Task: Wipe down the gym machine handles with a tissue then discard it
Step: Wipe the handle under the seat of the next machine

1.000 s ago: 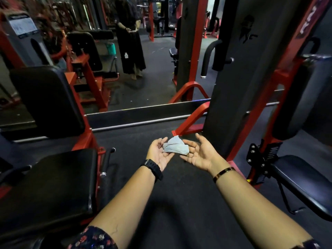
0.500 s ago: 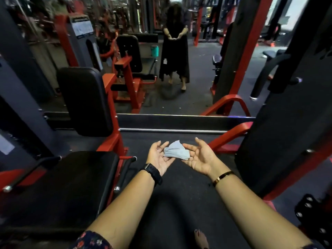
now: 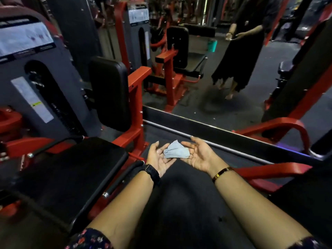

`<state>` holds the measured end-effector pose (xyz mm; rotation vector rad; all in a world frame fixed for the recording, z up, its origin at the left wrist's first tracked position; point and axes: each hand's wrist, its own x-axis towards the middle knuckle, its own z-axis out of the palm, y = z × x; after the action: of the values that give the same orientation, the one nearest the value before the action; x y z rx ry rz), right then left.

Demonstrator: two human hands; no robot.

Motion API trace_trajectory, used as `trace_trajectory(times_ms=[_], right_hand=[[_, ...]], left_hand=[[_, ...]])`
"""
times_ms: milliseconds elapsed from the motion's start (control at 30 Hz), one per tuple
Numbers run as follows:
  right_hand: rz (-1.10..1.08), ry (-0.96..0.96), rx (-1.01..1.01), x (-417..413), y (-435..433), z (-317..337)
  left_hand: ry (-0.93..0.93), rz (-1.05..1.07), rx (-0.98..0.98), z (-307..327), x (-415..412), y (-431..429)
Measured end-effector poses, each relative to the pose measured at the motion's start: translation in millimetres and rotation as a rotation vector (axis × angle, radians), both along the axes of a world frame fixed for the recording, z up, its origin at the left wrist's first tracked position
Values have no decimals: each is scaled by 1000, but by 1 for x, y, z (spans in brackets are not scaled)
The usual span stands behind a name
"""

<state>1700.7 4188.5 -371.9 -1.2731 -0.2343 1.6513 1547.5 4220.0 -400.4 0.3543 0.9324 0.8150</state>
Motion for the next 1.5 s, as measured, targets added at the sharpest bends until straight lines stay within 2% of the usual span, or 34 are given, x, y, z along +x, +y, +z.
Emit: trace_trajectory(times_ms=[367, 567, 1133, 1300, 1500], right_hand=[[223, -6, -30, -6, 79, -13], [276, -13, -21, -18, 128, -17], [544, -7, -58, -107, 265, -45], [670, 62, -81, -127, 309, -58], [834, 56, -88, -150, 356, -74]], left_hand=[[23, 210, -54, -5, -7, 51], [32, 264, -58, -12, -18, 88], [-11, 495, -98, -42, -101, 186], [34, 617, -114, -50, -113, 213], [32, 874, -142, -58, -114, 235]])
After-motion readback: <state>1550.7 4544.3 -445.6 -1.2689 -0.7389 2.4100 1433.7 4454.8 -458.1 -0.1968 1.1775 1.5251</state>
